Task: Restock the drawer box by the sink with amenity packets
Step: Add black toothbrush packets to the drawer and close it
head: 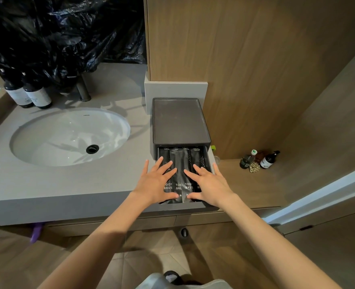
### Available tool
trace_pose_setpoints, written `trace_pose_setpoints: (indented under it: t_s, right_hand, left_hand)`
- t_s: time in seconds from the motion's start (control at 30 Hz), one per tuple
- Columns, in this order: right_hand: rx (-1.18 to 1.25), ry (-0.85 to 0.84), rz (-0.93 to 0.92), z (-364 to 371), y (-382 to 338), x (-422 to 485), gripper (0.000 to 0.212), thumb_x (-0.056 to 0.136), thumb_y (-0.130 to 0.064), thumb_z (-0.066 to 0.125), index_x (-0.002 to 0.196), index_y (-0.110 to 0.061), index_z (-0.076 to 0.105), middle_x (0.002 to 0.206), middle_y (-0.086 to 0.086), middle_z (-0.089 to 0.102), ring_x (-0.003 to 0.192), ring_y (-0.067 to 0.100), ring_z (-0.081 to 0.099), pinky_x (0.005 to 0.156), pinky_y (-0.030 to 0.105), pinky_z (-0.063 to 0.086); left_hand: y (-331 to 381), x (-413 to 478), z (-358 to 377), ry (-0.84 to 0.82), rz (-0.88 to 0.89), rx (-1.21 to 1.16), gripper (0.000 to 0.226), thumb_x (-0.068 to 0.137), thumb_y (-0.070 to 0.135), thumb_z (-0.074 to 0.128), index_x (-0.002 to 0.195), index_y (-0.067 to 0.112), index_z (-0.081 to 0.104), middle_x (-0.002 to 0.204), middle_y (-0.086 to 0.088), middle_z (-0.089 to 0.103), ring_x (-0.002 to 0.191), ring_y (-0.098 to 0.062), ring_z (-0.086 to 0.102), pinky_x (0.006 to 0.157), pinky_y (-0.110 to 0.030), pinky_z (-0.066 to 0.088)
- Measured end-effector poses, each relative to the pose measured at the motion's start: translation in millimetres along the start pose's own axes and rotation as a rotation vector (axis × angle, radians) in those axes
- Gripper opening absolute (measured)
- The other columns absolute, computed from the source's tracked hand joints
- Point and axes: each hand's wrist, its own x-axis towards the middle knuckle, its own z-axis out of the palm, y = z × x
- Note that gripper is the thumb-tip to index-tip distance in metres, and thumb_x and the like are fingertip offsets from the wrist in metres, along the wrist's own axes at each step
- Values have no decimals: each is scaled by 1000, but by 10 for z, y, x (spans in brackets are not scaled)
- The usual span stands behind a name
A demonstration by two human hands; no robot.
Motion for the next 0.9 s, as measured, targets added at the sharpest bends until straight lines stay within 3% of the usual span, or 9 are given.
trace_pose_setpoints:
  t_s: [0.4,0.57,0.9]
  right_hand:
    - [8,1,-6,-58,61,-71,72,91,-58,45,152,-35,15,162,2,10,149,23,11,119,52,-2]
    - [55,80,-99,-59,38,-151,58,97,-47,42,150,-41,18,161,-6,10,149,20,7,119,54,-1]
    - [-59,60,-112,17,1,-95,51,100,-48,29,149,-45,14,160,-9,13,149,23,8,118,54,-7]
  left_hand:
    - [16,-80,-79,-15,7,13,80,89,65,37,153,26,8,162,4,-1,148,-21,-13,115,-50,-11]
    - [31,-223,-76,31,47,-75,71,94,57,35,153,25,10,161,7,1,148,-18,-11,119,-48,-7]
    - [77,-224,19,-17,62,-42,59,99,51,26,152,27,15,160,11,6,148,-17,-9,119,-49,-5]
